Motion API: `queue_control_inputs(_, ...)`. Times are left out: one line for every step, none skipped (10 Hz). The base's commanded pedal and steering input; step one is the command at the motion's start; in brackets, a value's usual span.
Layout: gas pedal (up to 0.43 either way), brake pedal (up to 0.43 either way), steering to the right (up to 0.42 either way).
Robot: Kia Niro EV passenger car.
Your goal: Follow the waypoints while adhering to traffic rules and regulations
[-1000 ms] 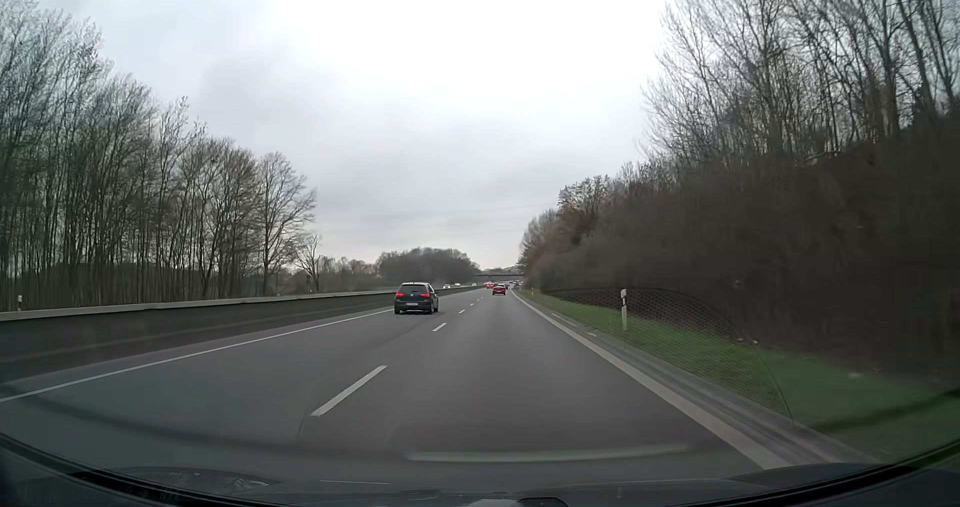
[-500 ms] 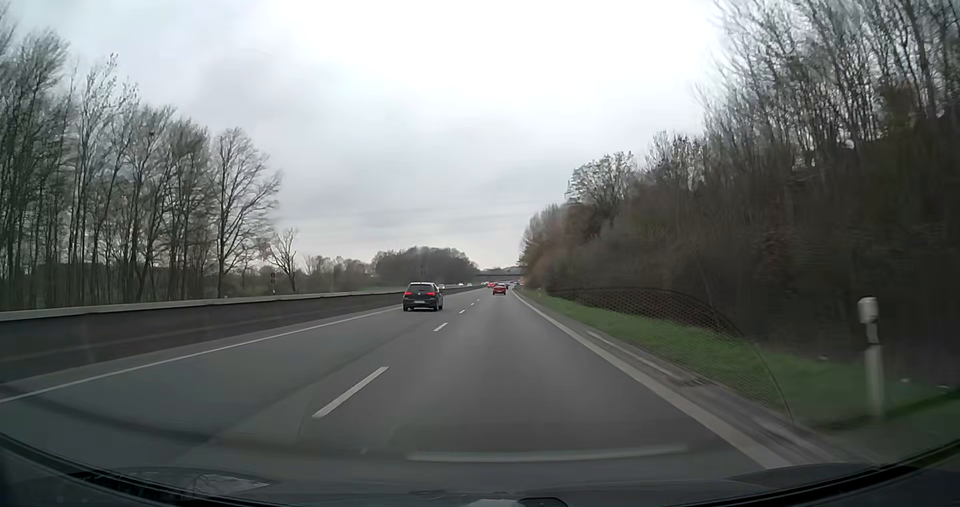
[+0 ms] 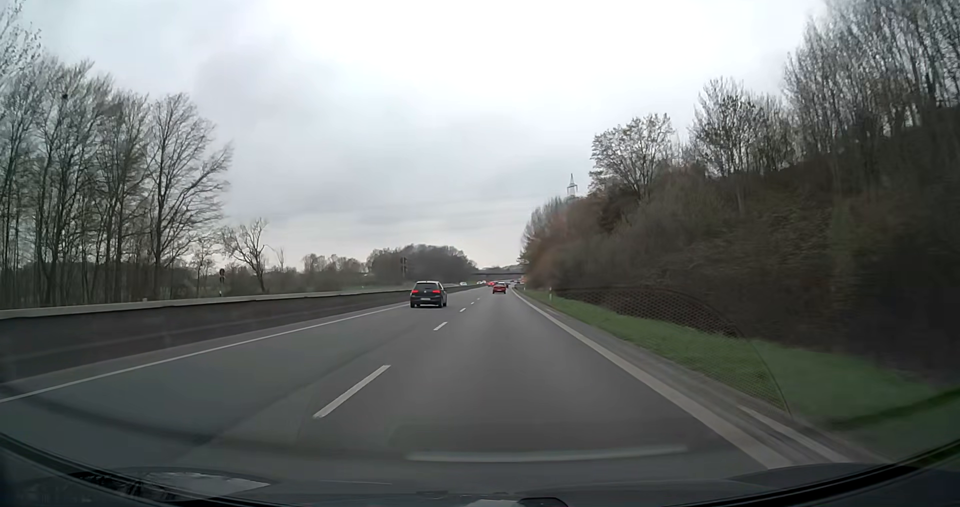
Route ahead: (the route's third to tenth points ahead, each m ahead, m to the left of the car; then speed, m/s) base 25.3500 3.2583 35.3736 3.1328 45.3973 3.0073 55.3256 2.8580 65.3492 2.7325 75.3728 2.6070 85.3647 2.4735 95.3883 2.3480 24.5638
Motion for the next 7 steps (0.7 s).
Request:
queue_control_inputs(0.26, 0.0, 0.0)
queue_control_inputs(0.26, 0.0, 0.0)
queue_control_inputs(0.26, 0.0, 0.0)
queue_control_inputs(0.248, 0.0, 0.0)
queue_control_inputs(0.248, 0.0, 0.0)
queue_control_inputs(0.248, 0.0, 0.0)
queue_control_inputs(0.248, 0.0, 0.0)
